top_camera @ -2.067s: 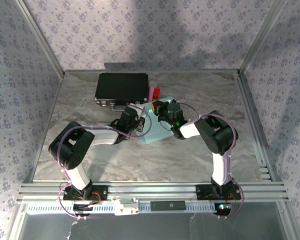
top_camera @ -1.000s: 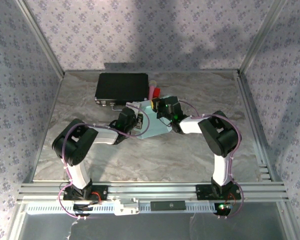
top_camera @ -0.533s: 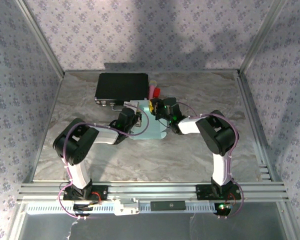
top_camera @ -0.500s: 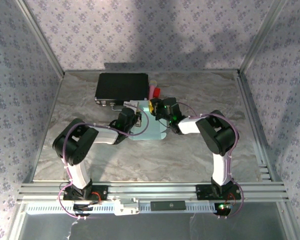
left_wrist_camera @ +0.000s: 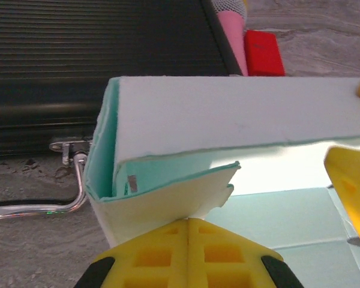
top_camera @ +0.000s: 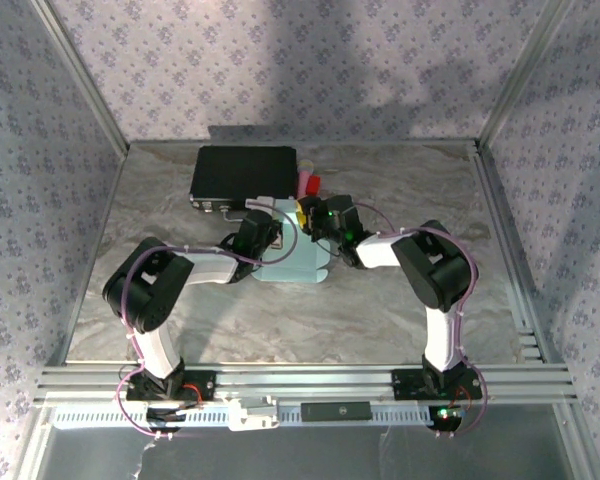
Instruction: Fold the paper box
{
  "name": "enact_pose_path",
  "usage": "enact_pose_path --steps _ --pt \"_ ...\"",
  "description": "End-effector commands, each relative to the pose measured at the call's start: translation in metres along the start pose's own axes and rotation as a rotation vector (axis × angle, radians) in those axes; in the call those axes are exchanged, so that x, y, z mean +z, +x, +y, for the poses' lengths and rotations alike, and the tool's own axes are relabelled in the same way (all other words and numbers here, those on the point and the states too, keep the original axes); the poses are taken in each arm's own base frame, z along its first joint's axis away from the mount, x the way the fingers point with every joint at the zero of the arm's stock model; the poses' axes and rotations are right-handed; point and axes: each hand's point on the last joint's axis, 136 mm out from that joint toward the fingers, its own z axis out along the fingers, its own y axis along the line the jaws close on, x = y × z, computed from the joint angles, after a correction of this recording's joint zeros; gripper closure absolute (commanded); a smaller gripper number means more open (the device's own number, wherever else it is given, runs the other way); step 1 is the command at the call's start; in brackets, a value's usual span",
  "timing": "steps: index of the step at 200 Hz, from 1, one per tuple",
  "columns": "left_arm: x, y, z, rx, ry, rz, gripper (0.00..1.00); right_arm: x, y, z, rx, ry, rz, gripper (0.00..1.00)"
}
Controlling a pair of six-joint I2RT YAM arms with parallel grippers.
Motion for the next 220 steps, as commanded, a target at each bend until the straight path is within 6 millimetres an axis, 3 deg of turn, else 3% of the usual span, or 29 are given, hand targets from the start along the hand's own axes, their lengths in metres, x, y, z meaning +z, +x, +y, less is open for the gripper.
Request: enact_pose_path --steps 1,30,52,104,158,171,220 --pt "0.001 -0.005 0.004 -0.019 -0.070 -0.015 1.00 -0.009 -0.003 0.013 -0.055 -0.029 -0.039 0.58" --pt "0.003 -0.004 0.002 -0.015 -0.062 -0.014 1.00 -0.012 -0.004 0.025 -0.096 -0.022 -0.038 0.54" --pt "0.005 -0.004 -0.002 0.003 -0.036 -0.011 1.00 -0.013 -0.008 0.017 -0.087 0.018 -0.039 0.54" --pt "0.008 -0.004 -0.006 0.025 0.074 0.004 1.00 0.003 -0.018 0.002 -0.066 0.062 -0.042 0.67" --pt "0.004 -0.003 -0.011 0.043 0.185 0.025 1.00 0.011 -0.025 0.005 -0.063 0.052 -0.055 0.75" --pt "0.003 -0.001 -0.016 0.049 0.223 0.036 1.00 0.013 -0.027 0.005 -0.059 0.052 -0.061 0.81" --pt "-0.015 -0.001 -0.010 0.079 0.222 0.021 0.78 0.018 -0.038 -0.001 -0.033 0.080 -0.087 1.00"
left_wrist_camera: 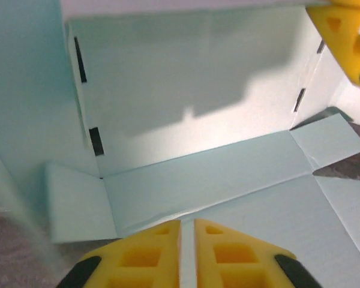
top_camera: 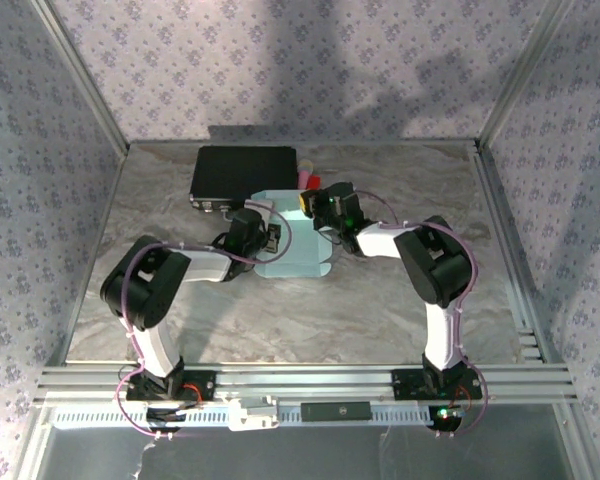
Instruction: Fold the paper box
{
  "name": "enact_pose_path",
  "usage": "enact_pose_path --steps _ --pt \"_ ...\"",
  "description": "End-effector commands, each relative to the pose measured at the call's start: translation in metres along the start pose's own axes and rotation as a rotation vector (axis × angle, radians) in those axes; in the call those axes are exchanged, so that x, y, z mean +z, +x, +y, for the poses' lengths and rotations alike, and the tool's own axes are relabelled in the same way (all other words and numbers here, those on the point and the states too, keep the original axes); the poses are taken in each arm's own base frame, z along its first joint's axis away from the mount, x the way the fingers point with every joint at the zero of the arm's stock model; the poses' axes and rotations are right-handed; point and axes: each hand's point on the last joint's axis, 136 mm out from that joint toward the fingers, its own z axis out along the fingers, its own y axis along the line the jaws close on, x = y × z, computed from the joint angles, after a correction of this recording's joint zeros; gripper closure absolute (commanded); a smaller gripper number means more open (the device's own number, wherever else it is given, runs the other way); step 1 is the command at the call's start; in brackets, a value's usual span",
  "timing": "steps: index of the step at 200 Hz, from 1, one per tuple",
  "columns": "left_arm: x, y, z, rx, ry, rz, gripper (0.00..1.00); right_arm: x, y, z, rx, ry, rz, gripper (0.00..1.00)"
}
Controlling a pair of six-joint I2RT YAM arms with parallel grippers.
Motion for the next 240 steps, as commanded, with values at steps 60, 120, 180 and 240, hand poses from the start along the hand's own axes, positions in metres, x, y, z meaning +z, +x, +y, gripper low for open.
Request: enact_pose_path --steps 60,120,180,240 --pt "-0.074 -0.021 -0.036 0.036 0.304 -0.043 0.73 0.000 -0.023 -0.020 0.006 0.109 0.004 1.00" --pt "-0.079 -0.025 0.069 -0.172 -0.045 -0.027 0.76 -0.016 -0.023 -0.006 -0.074 0.081 0.099 1.00" --pt "-0.029 -0.014 0.025 -0.036 0.189 -0.055 0.84 -0.045 -0.014 0.005 -0.211 -0.127 0.203 1.00" --pt "-0.033 0.004 0.013 0.079 0.253 -0.148 0.83 -0.062 -0.012 -0.027 -0.242 -0.114 0.272 1.00"
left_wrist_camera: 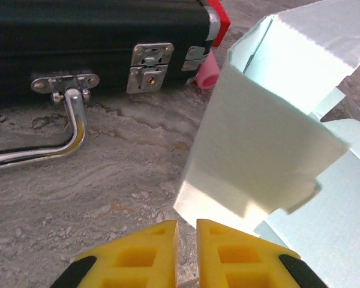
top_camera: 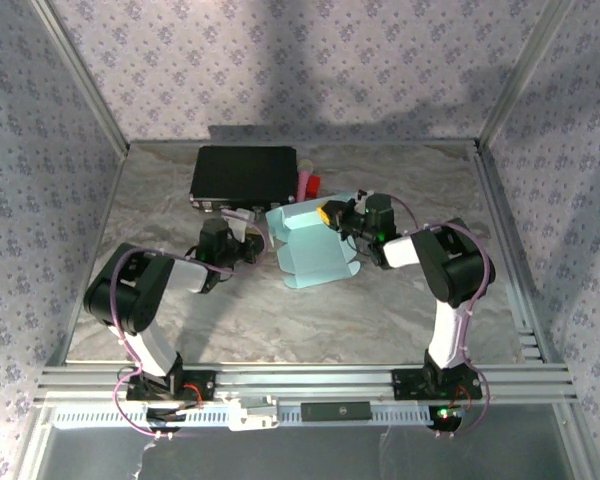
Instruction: Fold the paper box
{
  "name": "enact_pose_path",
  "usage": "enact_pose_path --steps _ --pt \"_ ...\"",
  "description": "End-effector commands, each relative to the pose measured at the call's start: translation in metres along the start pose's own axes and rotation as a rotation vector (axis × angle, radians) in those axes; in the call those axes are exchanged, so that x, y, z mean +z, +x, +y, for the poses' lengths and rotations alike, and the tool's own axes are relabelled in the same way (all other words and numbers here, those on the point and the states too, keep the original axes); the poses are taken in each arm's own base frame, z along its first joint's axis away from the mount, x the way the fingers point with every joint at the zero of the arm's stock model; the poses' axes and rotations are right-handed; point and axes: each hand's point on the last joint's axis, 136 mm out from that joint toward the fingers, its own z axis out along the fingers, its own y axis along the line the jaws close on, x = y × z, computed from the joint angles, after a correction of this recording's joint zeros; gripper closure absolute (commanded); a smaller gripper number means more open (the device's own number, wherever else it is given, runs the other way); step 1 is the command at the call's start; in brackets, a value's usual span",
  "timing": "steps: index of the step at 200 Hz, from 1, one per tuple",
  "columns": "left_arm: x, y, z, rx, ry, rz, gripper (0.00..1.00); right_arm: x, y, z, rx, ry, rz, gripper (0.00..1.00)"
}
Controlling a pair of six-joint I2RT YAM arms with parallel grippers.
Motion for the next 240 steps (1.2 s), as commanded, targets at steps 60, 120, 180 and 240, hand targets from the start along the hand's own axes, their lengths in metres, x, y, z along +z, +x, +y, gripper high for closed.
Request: enact_pose_path --steps 60,120,180,240 --pt "0.012 -0.014 -0.018 0.184 0.180 -0.055 0.82 0.000 0.004 0.003 -0.039 -0.011 0.068 1.00" --pt "0.025 -0.023 -0.034 0.204 0.259 -0.060 0.72 0.003 0.003 0.004 -0.031 -0.016 0.079 1.00" --pt "0.022 -0.029 -0.050 0.164 0.352 -0.075 0.43 0.003 0.001 0.006 -0.027 -0.022 0.074 1.00" --pt "0.026 -0.020 -0.047 0.162 0.311 -0.047 0.45 0.004 0.000 0.009 -0.021 -0.030 0.073 1.00"
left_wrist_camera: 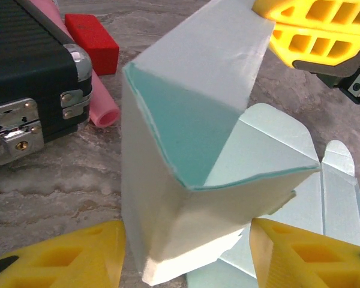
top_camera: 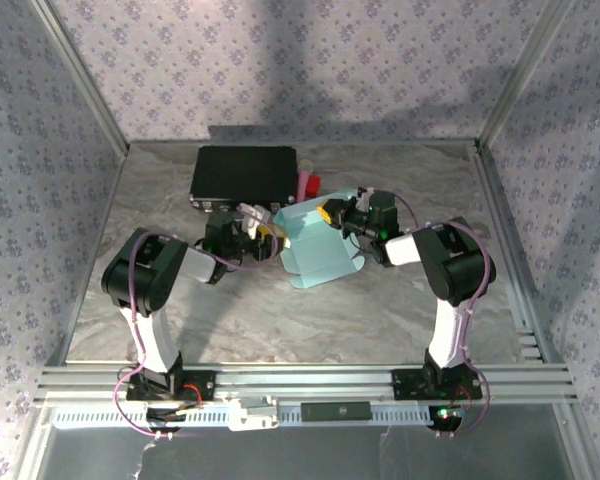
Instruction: Fold the paper box
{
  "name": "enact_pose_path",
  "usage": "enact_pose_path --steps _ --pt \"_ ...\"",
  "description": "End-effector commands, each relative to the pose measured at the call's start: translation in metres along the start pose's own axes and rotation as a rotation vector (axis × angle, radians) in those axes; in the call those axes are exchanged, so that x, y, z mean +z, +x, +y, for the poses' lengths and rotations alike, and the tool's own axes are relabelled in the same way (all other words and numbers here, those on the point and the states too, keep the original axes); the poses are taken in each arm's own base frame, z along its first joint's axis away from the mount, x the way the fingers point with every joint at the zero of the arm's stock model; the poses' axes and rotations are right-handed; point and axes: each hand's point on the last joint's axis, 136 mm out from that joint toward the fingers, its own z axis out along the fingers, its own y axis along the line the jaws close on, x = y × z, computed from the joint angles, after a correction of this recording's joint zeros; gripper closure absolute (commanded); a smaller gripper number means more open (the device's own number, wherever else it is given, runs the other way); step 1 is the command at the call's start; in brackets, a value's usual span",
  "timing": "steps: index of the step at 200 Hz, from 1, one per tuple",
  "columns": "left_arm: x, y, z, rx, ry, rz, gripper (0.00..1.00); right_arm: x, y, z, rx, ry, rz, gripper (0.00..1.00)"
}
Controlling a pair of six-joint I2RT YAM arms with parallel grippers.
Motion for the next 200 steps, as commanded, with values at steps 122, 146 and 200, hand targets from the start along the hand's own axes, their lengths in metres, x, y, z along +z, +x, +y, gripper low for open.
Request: enact_pose_path --steps 122,146,200 --pt "0.029 -0.014 0.000 0.037 -0.218 -0.026 0.56 0.010 0.006 -0.004 0.021 0.006 -0.001 1.00" --pt "0.036 -0.012 -0.003 0.040 -0.276 -0.031 0.52 0.011 0.008 -0.005 0.028 0.007 -0.004 1.00" --pt "0.037 -0.017 0.011 -0.006 -0.377 -0.071 0.49 0.009 0.010 -0.004 0.042 0.004 -0.005 1.00"
